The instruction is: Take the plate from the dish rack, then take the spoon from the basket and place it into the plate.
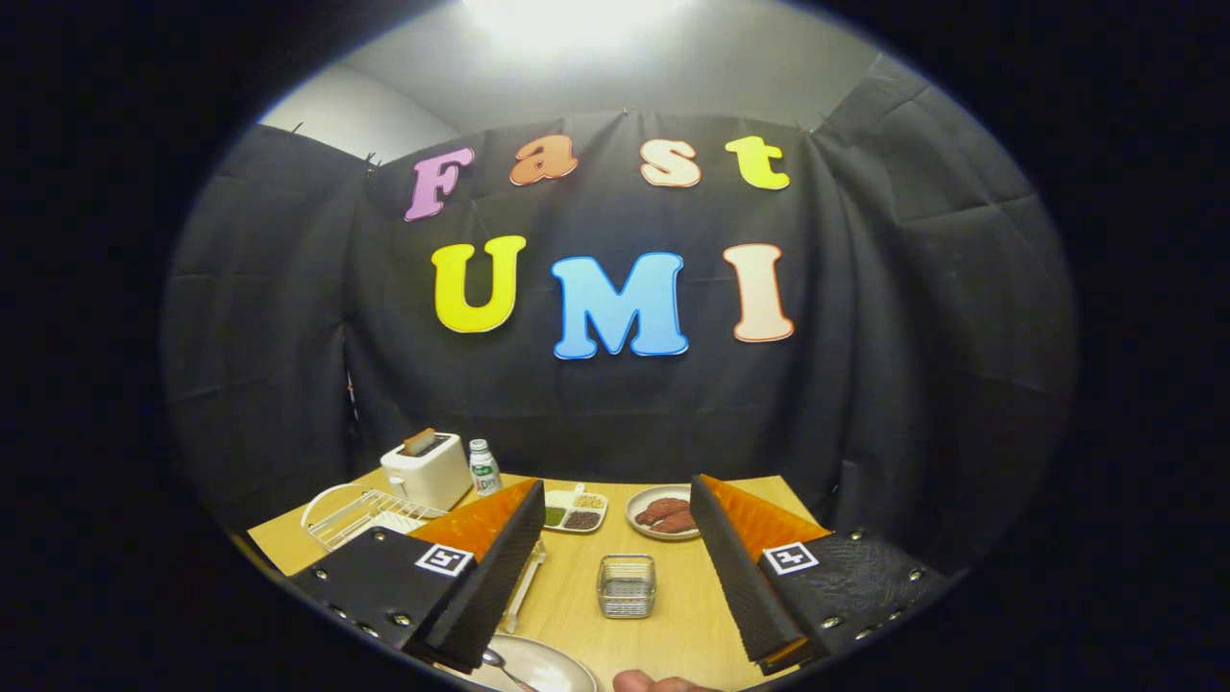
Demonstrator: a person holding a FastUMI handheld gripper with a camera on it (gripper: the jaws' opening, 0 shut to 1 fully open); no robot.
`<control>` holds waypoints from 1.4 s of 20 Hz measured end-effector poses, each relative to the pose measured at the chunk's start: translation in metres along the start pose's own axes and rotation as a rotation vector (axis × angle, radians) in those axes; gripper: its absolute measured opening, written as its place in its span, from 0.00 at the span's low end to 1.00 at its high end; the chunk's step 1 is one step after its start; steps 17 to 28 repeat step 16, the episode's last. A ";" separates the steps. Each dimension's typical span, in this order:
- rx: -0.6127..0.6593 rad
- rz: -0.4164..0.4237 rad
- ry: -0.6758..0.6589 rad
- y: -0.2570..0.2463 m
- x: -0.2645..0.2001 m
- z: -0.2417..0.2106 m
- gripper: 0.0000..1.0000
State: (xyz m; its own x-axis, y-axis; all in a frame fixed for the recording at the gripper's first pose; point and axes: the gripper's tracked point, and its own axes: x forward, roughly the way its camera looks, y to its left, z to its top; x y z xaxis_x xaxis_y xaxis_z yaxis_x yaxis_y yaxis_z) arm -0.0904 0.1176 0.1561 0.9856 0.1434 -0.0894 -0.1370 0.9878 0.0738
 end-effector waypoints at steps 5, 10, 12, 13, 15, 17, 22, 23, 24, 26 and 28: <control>0.031 -0.060 -0.041 -0.020 -0.004 0.000 0.97; 0.008 -0.068 -0.057 -0.032 0.000 -0.002 0.97; 0.004 -0.059 -0.075 -0.036 0.001 -0.005 0.97; 0.004 -0.053 -0.091 -0.038 0.002 -0.005 0.97; 0.001 -0.043 -0.122 -0.044 0.005 -0.010 0.97; -0.005 -0.043 -0.133 -0.048 0.007 -0.015 0.97; -0.005 -0.043 -0.133 -0.048 0.007 -0.015 0.97; -0.005 -0.043 -0.133 -0.048 0.007 -0.015 0.97; -0.005 -0.043 -0.133 -0.048 0.007 -0.015 0.97; -0.005 -0.043 -0.133 -0.048 0.007 -0.015 0.97; -0.005 -0.043 -0.133 -0.048 0.007 -0.015 0.97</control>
